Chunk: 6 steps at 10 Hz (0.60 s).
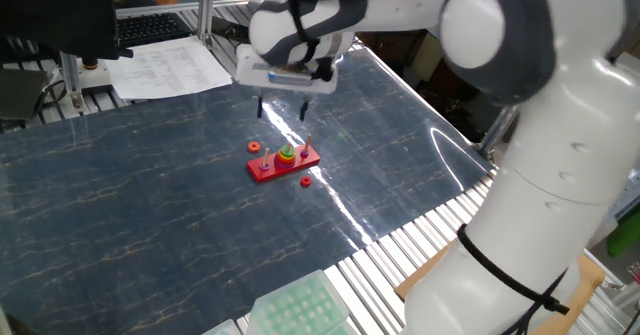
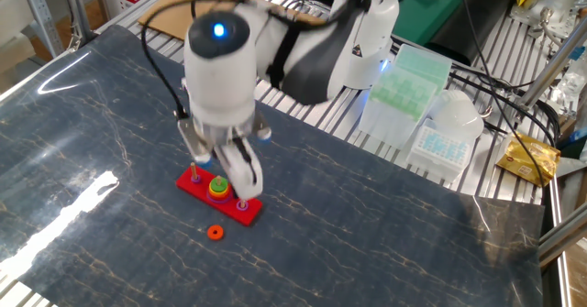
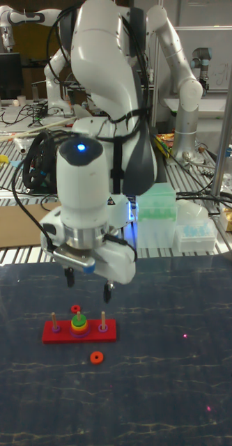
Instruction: Take out one Hanoi block and throw it aside
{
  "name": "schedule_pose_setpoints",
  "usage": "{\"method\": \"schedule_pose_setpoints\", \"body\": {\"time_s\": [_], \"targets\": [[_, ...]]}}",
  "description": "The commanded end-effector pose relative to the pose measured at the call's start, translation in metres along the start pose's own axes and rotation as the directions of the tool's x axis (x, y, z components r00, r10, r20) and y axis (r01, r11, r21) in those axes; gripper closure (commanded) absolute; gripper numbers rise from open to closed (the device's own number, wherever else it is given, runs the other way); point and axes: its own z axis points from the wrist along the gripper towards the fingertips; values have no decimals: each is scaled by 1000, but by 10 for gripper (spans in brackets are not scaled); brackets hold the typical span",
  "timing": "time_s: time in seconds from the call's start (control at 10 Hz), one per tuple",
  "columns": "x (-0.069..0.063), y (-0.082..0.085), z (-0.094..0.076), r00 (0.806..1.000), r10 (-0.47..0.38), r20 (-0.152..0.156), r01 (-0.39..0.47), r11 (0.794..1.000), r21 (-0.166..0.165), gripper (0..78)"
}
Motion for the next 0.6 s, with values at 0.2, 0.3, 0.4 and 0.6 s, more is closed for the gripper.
{"method": "schedule_pose_setpoints", "body": {"time_s": [0.2,0.3,0.4,0.6], "targets": [[15,-43,-45,979,-205,-9,205,979,-1,2],[16,-46,-47,978,-210,-8,210,978,0,2],[16,-47,-48,977,-215,-8,215,977,3,2],[16,-47,-49,977,-212,-7,212,977,11,2]]}}
